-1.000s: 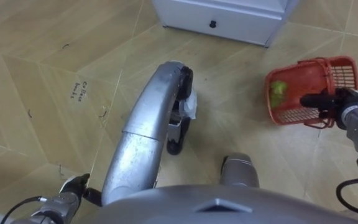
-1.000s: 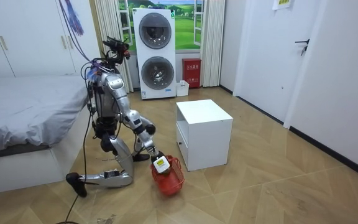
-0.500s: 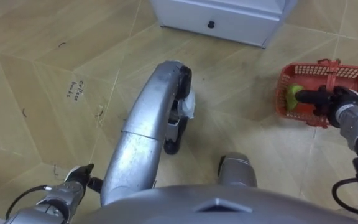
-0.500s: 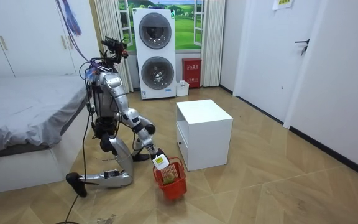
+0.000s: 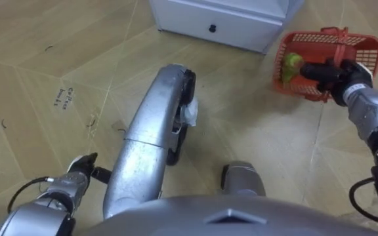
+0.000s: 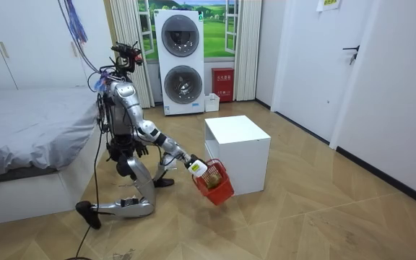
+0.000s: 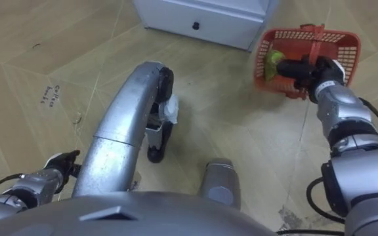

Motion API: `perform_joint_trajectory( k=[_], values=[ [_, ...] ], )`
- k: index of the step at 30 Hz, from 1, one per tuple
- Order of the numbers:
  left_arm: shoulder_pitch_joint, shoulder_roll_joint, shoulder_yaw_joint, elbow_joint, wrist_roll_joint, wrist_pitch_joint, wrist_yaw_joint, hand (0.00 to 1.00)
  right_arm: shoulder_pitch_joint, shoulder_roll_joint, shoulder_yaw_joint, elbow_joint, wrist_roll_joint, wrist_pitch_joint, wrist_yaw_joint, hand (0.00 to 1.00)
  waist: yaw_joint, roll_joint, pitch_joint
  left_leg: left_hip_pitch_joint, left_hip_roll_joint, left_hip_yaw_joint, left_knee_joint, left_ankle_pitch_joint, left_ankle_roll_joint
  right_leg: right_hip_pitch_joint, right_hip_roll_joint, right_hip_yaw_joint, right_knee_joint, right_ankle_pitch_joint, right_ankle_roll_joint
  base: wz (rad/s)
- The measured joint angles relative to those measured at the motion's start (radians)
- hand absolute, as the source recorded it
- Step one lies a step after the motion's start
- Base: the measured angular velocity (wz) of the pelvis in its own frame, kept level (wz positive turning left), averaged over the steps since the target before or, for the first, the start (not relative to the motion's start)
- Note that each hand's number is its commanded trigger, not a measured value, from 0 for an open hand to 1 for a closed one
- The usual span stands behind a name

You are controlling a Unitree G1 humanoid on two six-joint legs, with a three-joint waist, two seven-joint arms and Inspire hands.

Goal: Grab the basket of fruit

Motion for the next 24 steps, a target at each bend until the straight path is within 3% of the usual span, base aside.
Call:
perform_joint_trajectory(
  k=[3,5,7,8,9,10,11,12,13,14,16,17,19,22,23,24],
  values=[
    [-0.013,0.007,0.039,-0.005,0.002,0.002,0.004,0.0,0.006,0.002,-0.003,-0.076,-0.013,0.025,0.0,1.0,-0.011,-0.008,-0.003,0.007,0.004,-0.021,-0.029,0.003,0.005,0.011,0.043,0.003,-0.066,-0.027,-0.002,-0.02],
    [0.019,0.006,0.052,-0.012,0.009,0.014,0.009,0.0,0.008,0.005,-0.004,-0.117,-0.025,0.055,0.002,1.0,-0.023,-0.008,-0.0041,0.044,0.008,-0.033,-0.085,0.005,0.009,0.019,0.057,0.004,-0.162,-0.027,-0.003,-0.17],
    [0.058,0.0,0.061,-0.037,0.011,0.025,0.008,0.0,0.013,0.008,-0.011,-0.168,-0.021,0.082,0.005,1.0,-0.024,-0.005,-0.0108,0.099,0.025,-0.038,-0.187,0.012,0.018,0.024,0.061,0.006,-0.325,-0.026,-0.003,-0.44],
    [0.098,-0.007,0.084,-0.048,0.012,0.036,0.008,0.0,0.022,0.009,-0.013,-0.216,-0.021,0.095,0.011,1.0,-0.023,0.003,-0.0167,0.151,0.04,-0.045,-0.27,0.018,0.022,0.041,0.066,0.002,-0.468,-0.008,0.003,-0.63],
    [0.141,-0.009,0.102,-0.057,0.011,0.044,0.011,0.0,0.043,0.013,-0.017,-0.27,-0.01,0.103,0.015,1.0,-0.025,0.008,-0.0205,0.218,0.041,-0.045,-0.362,0.027,0.03,0.07,0.066,0.001,-0.607,0.051,0.007,-0.56],
    [0.153,-0.009,0.11,-0.063,0.013,0.048,0.011,0.0,0.061,0.015,-0.023,-0.294,-0.008,0.104,0.021,1.0,-0.026,0.011,-0.0232,0.258,0.04,-0.045,-0.411,0.032,0.035,0.086,0.066,0.001,-0.67,0.099,0.007,-0.4],
    [0.178,-0.009,0.127,-0.067,0.014,0.055,0.013,0.0,0.096,0.022,-0.038,-0.333,-0.013,0.11,0.032,1.0,-0.025,0.019,-0.0302,0.341,0.041,-0.045,-0.514,0.045,0.046,0.109,0.065,-0.003,-0.775,0.237,0.004,-0.27],
    [0.204,-0.008,0.129,-0.069,0.017,0.056,0.029,0.0,0.122,0.039,-0.053,-0.348,-0.028,0.111,0.035,1.0,-0.023,0.027,-0.0364,0.427,0.042,-0.042,-0.618,0.064,0.059,0.11,0.064,-0.002,-0.84,0.419,0.011,-0.29],
    [0.211,-0.005,0.13,-0.071,0.019,0.056,0.036,0.0,0.13,0.049,-0.053,-0.348,-0.043,0.111,0.036,1.0,-0.019,0.032,-0.0387,0.473,0.042,-0.042,-0.671,0.074,0.061,0.104,0.064,-0.003,-0.858,0.48,0.017,-0.42],
    [0.223,0.002,0.128,-0.073,0.023,0.048,0.054,0.0,0.15,0.068,-0.053,-0.354,-0.071,0.114,0.042,1.0,-0.016,0.041,-0.0408,0.561,0.045,-0.045,-0.771,0.094,0.062,0.069,0.074,-0.002,-0.855,0.473,0.021,-0.48],
    [0.236,0.002,0.121,-0.07,0.03,0.029,0.083,0.0,0.199,0.078,-0.053,-0.42,-0.097,0.125,0.053,1.0,-0.003,0.081,-0.0435,0.722,0.064,-0.045,-0.925,0.118,0.061,-0.033,0.11,-0.037,-0.839,0.356,0.01,-0.57],
    [0.237,0.001,0.119,-0.07,0.034,0.025,0.089,0.0,0.207,0.078,-0.053,-0.439,-0.107,0.125,0.055,1.0,-0.002,0.091,-0.0446,0.757,0.07,-0.043,-0.959,0.125,0.06,-0.057,0.115,-0.048,-0.859,0.328,0.005,-0.46],
    [0.238,0.007,0.113,-0.086,0.038,0.018,0.103,0.0,0.227,0.078,-0.053,-0.509,-0.114,0.125,0.072,1.0,-0.005,0.114,-0.047,0.886,0.088,-0.046,-1.075,0.146,0.05,-0.118,0.121,-0.106,-1.029,0.259,0.0,-0.23],
    [0.239,0.007,0.113,-0.11,0.039,0.014,0.12,0.0,0.246,0.077,-0.052,-0.569,-0.114,0.125,0.084,1.0,-0.007,0.117,-0.0484,0.991,0.095,-0.066,-1.167,0.164,0.03,-0.11,0.144,-0.127,-1.338,0.267,-0.016,0.11],
    [0.239,0.005,0.113,-0.115,0.042,0.015,0.125,0.0,0.252,0.077,-0.052,-0.6,-0.112,0.119,0.088,1.0,-0.013,0.118,-0.0474,1.029,0.098,-0.079,-1.193,0.167,0.021,-0.09,0.161,-0.133,-1.463,0.356,-0.03,0.35],
    [0.245,-0.002,0.114,-0.129,0.056,0.021,0.135,0.0,0.254,0.081,-0.052,-0.612,-0.111,0.119,0.088,1.0,-0.019,0.124,-0.0597,1.063,0.109,-0.099,-1.232,0.178,0.0,-0.038,0.171,-0.165,-1.529,0.37,-0.044,0.27]
  ],
)
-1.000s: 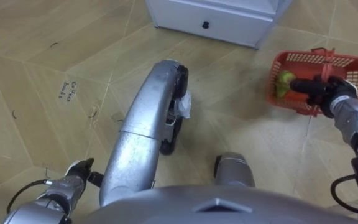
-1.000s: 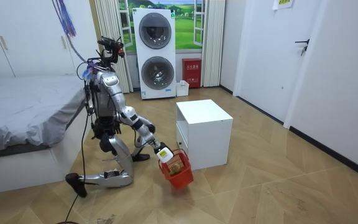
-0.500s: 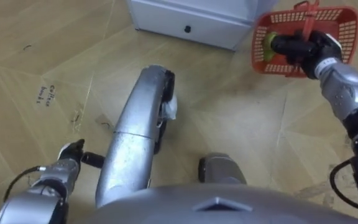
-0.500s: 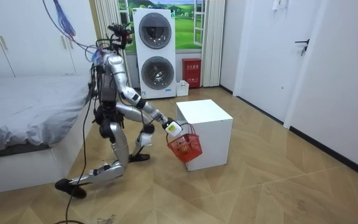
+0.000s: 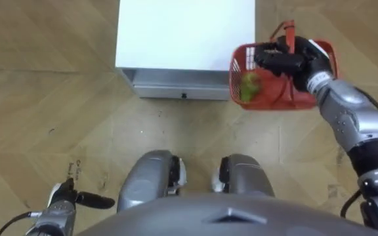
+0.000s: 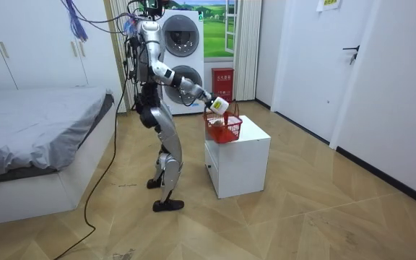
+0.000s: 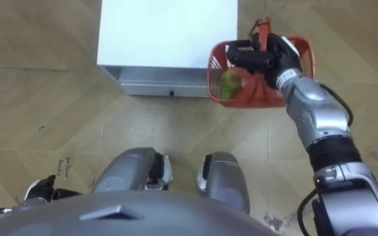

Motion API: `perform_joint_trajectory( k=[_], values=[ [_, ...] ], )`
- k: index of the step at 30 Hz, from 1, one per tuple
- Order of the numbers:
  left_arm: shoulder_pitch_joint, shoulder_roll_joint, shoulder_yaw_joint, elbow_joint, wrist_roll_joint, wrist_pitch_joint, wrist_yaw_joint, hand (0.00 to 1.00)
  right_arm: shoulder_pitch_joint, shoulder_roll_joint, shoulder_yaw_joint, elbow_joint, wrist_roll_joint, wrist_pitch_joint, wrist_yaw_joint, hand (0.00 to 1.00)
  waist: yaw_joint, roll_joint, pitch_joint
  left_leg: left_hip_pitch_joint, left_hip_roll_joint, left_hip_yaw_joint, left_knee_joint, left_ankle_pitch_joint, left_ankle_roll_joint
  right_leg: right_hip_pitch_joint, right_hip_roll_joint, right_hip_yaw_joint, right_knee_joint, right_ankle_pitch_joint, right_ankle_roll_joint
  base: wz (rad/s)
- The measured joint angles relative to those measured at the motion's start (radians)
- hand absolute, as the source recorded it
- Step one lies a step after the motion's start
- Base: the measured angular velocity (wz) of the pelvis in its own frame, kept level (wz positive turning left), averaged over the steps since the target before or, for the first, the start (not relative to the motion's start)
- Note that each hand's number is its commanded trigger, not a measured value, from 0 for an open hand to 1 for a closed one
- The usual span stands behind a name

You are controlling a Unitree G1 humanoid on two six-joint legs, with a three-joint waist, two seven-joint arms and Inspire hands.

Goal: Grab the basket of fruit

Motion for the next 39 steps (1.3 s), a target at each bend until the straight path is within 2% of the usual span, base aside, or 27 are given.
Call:
perform_joint_trajectory(
  k=[1,2,4,7,13,15,16,17,18,19,20,21,22,23,24,25,26,28,33,39],
  values=[
    [0.005,-0.001,0.009,-0.025,0.005,0.006,0.002,0.0,-0.005,0.0,-0.001,-0.016,0.012,0.0,0.001,1.0,0.004,-0.002,-0.0011,0.035,0.001,-0.016,-0.061,0.023,-0.016,0.043,0.01,-0.025,-0.06,0.028,-0.016,0.26],
    [0.009,-0.001,0.019,-0.035,0.007,0.01,0.002,0.0,-0.004,0.0,-0.001,-0.028,0.024,0.0,0.001,1.0,0.002,-0.005,-0.0009,0.055,0.001,-0.028,-0.098,0.041,-0.022,0.066,0.012,-0.035,-0.095,0.039,-0.019,0.32],
    [0.02,-0.006,0.024,-0.057,0.03,0.019,0.003,0.0,-0.004,-0.001,-0.003,-0.073,0.057,-0.001,-0.001,1.0,-0.005,-0.014,-0.0004,0.151,0.008,-0.035,-0.246,0.103,-0.035,0.163,0.021,-0.059,-0.22,0.076,-0.032,0.33],
    [0.045,-0.008,0.022,-0.085,0.049,0.023,0.001,0.0,-0.001,-0.002,-0.002,-0.127,0.084,-0.016,-0.001,1.0,-0.006,-0.018,-0.0001,0.231,0.022,-0.047,-0.327,0.125,-0.051,0.25,0.035,-0.083,-0.301,0.087,-0.039,0.18],
    [0.079,-0.015,0.021,-0.138,0.065,0.037,-0.016,0.0,0.016,-0.001,0.001,-0.141,0.099,-0.022,0.01,1.0,-0.005,-0.029,-0.0027,0.288,0.036,-0.042,-0.364,0.129,-0.053,0.321,0.052,-0.09,-0.355,0.091,-0.046,0.07],
    [0.087,-0.014,0.021,-0.139,0.065,0.038,-0.026,0.0,0.016,0.002,0.001,-0.141,0.107,-0.022,0.012,1.0,-0.003,-0.029,-0.0023,0.293,0.037,-0.028,-0.354,0.129,-0.054,0.339,0.048,-0.067,-0.364,0.096,-0.053,-0.02],
    [0.089,-0.012,0.021,-0.138,0.065,0.037,-0.027,0.0,0.016,0.007,0.001,-0.141,0.11,-0.022,0.011,1.0,-0.006,-0.037,0.0009,0.28,0.033,-0.017,-0.318,0.128,-0.054,0.352,0.04,-0.047,-0.375,0.099,-0.054,0.09],
    [0.092,-0.009,0.022,-0.137,0.069,0.037,-0.028,0.0,0.016,0.014,0.0,-0.141,0.12,-0.022,0.011,1.0,-0.009,-0.06,0.0075,0.222,0.011,0.006,-0.275,0.113,-0.063,0.37,0.023,0.046,-0.395,0.102,-0.052,0.33],
    [0.081,-0.014,0.019,-0.141,0.085,0.038,-0.032,0.0,0.015,0.006,-0.005,-0.141,0.12,-0.023,0.011,1.0,-0.01,-0.058,0.0055,0.151,0.003,0.005,-0.341,0.149,-0.042,0.365,0.021,0.089,-0.396,0.1,-0.046,0.24],
    [0.083,-0.007,0.019,-0.145,0.096,0.04,-0.037,0.0,0.015,0.018,0.002,-0.123,0.119,-0.018,0.012,1.0,0.012,-0.082,-0.0076,0.134,0.002,0.048,-0.315,0.204,-0.013,0.358,0.01,0.089,-0.393,0.092,-0.024,0.14],
    [0.082,-0.009,0.019,-0.144,0.101,0.045,-0.04,0.0,0.014,0.018,0.003,-0.123,0.119,-0.013,0.016,1.0,0.022,-0.081,-0.0059,0.14,0.002,0.057,-0.315,0.207,-0.01,0.358,0.009,0.07,-0.391,0.095,-0.014,-0.09],
    [0.085,-0.012,0.019,-0.141,0.102,0.055,-0.045,0.0,0.014,0.018,0.003,-0.123,0.119,-0.009,0.029,1.0,0.033,-0.076,-0.0005,0.157,0.003,0.04,-0.313,0.207,-0.01,0.354,0.015,0.031,-0.389,0.093,-0.005,-0.11],
    [0.087,-0.013,0.02,-0.138,0.102,0.06,-0.047,0.0,0.011,0.018,0.003,-0.123,0.12,-0.01,0.034,1.0,0.044,-0.071,0.0029,0.166,0.003,0.02,-0.314,0.207,-0.01,0.352,0.02,0.022,-0.4,0.092,-0.007,-0.27],
    [0.088,-0.012,0.026,-0.128,0.102,0.068,-0.047,0.0,0.0,0.018,0.003,-0.126,0.12,-0.01,0.037,1.0,0.058,-0.065,0.0065,0.18,0.005,-0.026,-0.315,0.207,-0.01,0.333,0.037,0.004,-0.441,0.11,-0.023,-0.26],
    [0.091,-0.009,0.042,-0.121,0.103,0.078,-0.048,0.0,-0.012,0.018,0.003,-0.133,0.12,-0.01,0.033,1.0,0.056,-0.067,0.0055,0.192,-0.001,-0.036,-0.322,0.205,-0.013,0.315,0.042,-0.008,-0.482,0.189,-0.025,-0.09],
    [0.091,-0.012,0.051,-0.112,0.104,0.08,-0.048,0.0,-0.013,0.014,0.001,-0.135,0.121,-0.011,0.03,1.0,0.052,-0.06,0.0064,0.203,-0.001,-0.037,-0.329,0.201,-0.016,0.309,0.041,-0.036,-0.465,0.205,-0.042,0.15],
    [0.091,-0.014,0.053,-0.106,0.103,0.08,-0.048,0.0,-0.013,0.006,0.001,-0.134,0.139,-0.011,0.027,1.0,0.048,-0.047,0.0057,0.23,0.003,-0.027,-0.356,0.202,-0.016,0.323,0.042,-0.055,-0.454,0.206,-0.043,0.13],
    [0.09,-0.013,0.068,-0.108,0.106,0.079,-0.049,0.0,-0.014,0.005,0.002,-0.134,0.177,-0.011,0.033,1.0,0.054,-0.043,0.0063,0.246,0.006,-0.021,-0.386,0.202,-0.016,0.326,0.047,-0.066,-0.455,0.204,-0.044,0.03],
    [0.088,-0.012,0.078,-0.103,0.132,0.093,-0.066,0.0,-0.014,0.014,0.003,-0.128,0.242,-0.01,0.032,1.0,0.075,-0.046,0.0083,0.237,-0.001,-0.039,-0.397,0.2,-0.015,0.315,0.049,-0.089,-0.432,0.195,-0.046,0.06],
    [0.093,-0.012,0.078,-0.105,0.19,0.117,-0.072,0.0,-0.05,0.017,0.037,-0.113,0.242,-0.01,0.029,1.0,0.087,-0.057,0.0053,0.188,-0.015,-0.075,-0.357,0.198,-0.015,0.291,0.041,-0.127,-0.418,0.187,-0.047,0.21]
  ],
)
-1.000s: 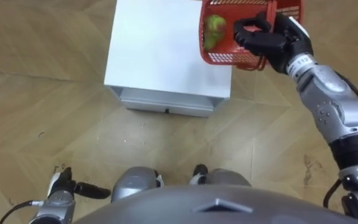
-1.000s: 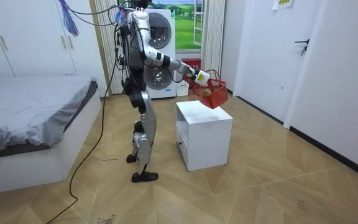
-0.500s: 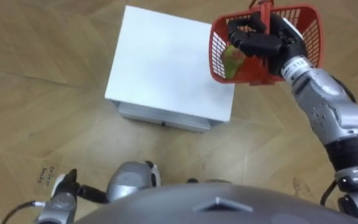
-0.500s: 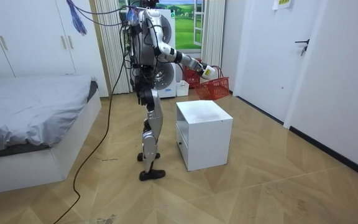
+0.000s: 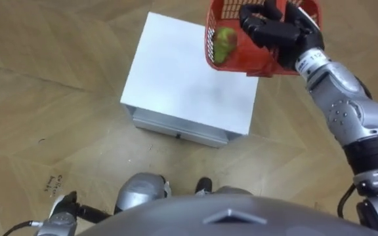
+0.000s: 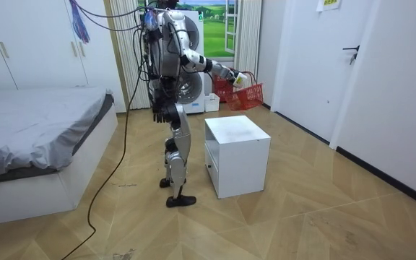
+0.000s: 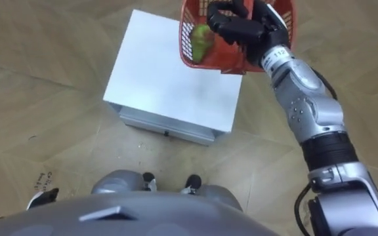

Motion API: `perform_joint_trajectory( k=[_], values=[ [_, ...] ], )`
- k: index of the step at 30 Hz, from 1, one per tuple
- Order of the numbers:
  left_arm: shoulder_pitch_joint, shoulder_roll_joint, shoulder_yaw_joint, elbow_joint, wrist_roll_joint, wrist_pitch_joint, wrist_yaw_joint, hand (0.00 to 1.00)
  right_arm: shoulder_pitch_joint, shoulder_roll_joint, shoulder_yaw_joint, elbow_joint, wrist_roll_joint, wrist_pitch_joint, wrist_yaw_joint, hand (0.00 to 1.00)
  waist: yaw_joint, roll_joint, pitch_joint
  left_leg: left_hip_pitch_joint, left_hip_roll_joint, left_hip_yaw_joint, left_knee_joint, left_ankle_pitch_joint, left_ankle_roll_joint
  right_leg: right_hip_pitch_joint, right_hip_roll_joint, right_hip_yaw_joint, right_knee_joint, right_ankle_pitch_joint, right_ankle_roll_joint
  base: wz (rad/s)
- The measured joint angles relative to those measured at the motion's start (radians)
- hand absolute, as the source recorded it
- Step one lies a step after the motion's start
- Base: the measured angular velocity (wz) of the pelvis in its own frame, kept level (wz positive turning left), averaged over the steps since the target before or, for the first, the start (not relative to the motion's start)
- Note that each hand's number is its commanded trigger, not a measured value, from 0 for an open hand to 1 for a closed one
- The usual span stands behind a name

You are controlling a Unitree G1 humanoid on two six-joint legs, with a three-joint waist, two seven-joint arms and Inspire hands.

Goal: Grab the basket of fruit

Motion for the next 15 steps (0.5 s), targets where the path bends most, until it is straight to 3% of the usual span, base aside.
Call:
perform_joint_trajectory(
  k=[4,8,15],
  values=[
    [0.001,-0.002,0.0,-0.003,0.002,0.001,-0.003,0.0,-0.019,0.012,0.005,0.043,0.036,0.0,-0.001,1.0,0.025,0.003,0.0025,-0.013,0.0,-0.014,0.016,0.0,0.0,-0.006,-0.004,-0.028,0.002,0.0,0.0,0.16],
    [0.005,-0.004,0.002,-0.004,0.013,0.002,-0.016,0.0,-0.063,0.044,0.005,0.134,0.036,0.0,-0.01,1.0,0.051,0.017,0.0111,-0.021,-0.003,-0.028,0.012,0.0,0.0,-0.007,-0.008,-0.053,0.001,-0.002,0.0,0.11],
    [0.007,-0.005,0.001,-0.002,0.031,0.007,-0.02,0.0,-0.072,0.081,0.045,0.197,0.039,0.0,-0.009,1.0,0.081,0.024,0.0101,-0.066,-0.006,-0.066,0.035,0.0,0.0,-0.026,-0.017,-0.126,0.002,-0.003,0.0,0.16]
  ],
)
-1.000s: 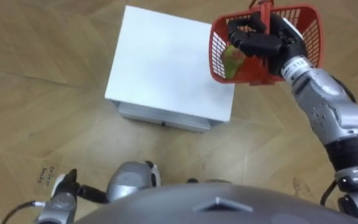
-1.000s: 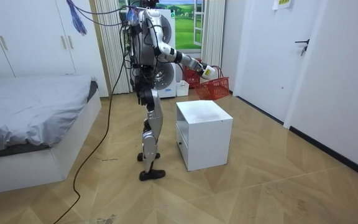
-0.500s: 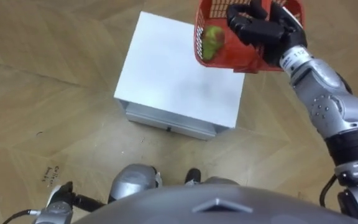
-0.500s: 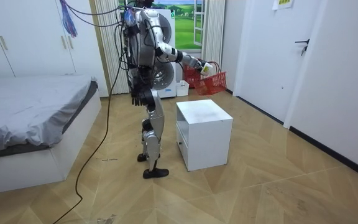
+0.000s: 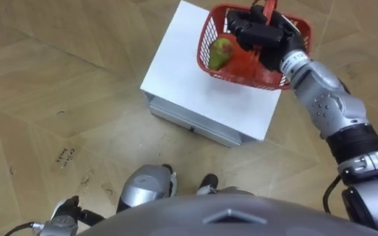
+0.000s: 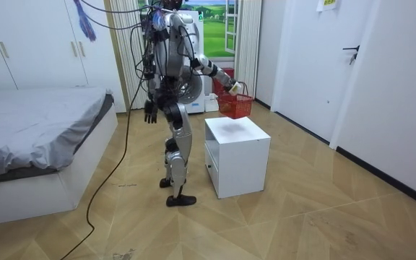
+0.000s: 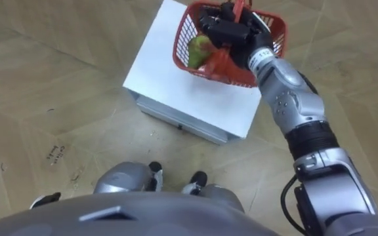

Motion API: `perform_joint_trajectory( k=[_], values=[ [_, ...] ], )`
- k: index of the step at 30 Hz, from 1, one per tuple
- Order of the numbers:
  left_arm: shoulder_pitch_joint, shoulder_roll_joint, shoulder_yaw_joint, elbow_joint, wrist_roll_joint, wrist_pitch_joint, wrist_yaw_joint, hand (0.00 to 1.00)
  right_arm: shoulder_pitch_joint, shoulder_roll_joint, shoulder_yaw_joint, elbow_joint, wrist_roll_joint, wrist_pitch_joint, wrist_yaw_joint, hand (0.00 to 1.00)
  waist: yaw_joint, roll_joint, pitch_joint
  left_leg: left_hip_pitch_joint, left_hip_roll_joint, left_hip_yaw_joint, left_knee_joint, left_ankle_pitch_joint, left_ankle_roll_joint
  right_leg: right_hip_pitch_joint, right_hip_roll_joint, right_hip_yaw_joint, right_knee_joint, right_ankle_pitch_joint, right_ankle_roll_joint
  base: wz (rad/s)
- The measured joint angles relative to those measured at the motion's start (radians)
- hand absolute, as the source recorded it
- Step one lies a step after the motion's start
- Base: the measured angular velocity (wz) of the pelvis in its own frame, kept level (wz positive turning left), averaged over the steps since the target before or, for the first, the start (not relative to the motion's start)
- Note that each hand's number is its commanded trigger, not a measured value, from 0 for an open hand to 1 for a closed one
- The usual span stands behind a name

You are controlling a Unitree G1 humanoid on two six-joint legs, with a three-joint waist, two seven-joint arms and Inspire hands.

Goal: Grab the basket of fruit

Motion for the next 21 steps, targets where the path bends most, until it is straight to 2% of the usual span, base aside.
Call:
perform_joint_trajectory(
  k=[3,6,11,14,17,21],
  values=[
    [0.0,-0.001,-0.002,0.0,-0.001,0.0,-0.003,0.0,-0.014,0.027,0.0,0.068,0.0,0.0,-0.001,1.0,0.008,0.01,0.0005,-0.018,-0.001,-0.013,0.013,-0.001,0.001,-0.007,-0.005,-0.03,0.001,0.0,0.0,0.2],
    [0.0,-0.001,-0.021,0.0,-0.001,0.0,-0.004,0.0,-0.015,0.037,0.0,0.107,0.003,0.0,-0.001,1.0,0.02,0.032,0.0083,-0.027,-0.006,-0.02,0.019,-0.001,0.001,-0.015,-0.013,-0.047,0.016,-0.005,0.003,0.11],
    [0.0,0.001,-0.041,0.004,0.0,-0.003,-0.012,0.0,-0.015,0.038,0.014,0.122,0.032,-0.009,-0.003,1.0,0.023,0.055,0.0048,-0.051,-0.02,-0.025,0.026,0.002,0.007,-0.045,-0.033,-0.055,0.055,-0.029,0.004,0.06],
    [0.003,-0.001,-0.06,0.01,0.0,-0.004,-0.02,0.0,-0.015,0.064,0.04,0.186,0.03,-0.039,0.011,1.0,0.023,0.061,0.0064,-0.048,-0.022,-0.027,0.029,0.002,0.008,-0.043,-0.037,-0.06,0.07,-0.034,0.004,0.03],
    [0.003,-0.005,-0.082,-0.001,-0.001,-0.004,-0.025,0.0,-0.014,0.08,0.039,0.261,0.03,-0.037,0.012,1.0,0.019,0.071,0.0078,-0.078,-0.028,-0.042,0.051,0.001,0.009,-0.063,-0.041,-0.073,0.077,-0.038,0.004,0.12],
    [0.012,-0.004,-0.08,-0.007,-0.001,0.0,-0.04,0.0,-0.013,0.086,0.037,0.284,0.036,-0.038,0.014,1.0,0.017,0.092,0.0048,-0.105,-0.033,-0.046,0.065,0.002,0.011,-0.09,-0.047,-0.074,0.093,-0.038,0.004,0.03]
  ],
)
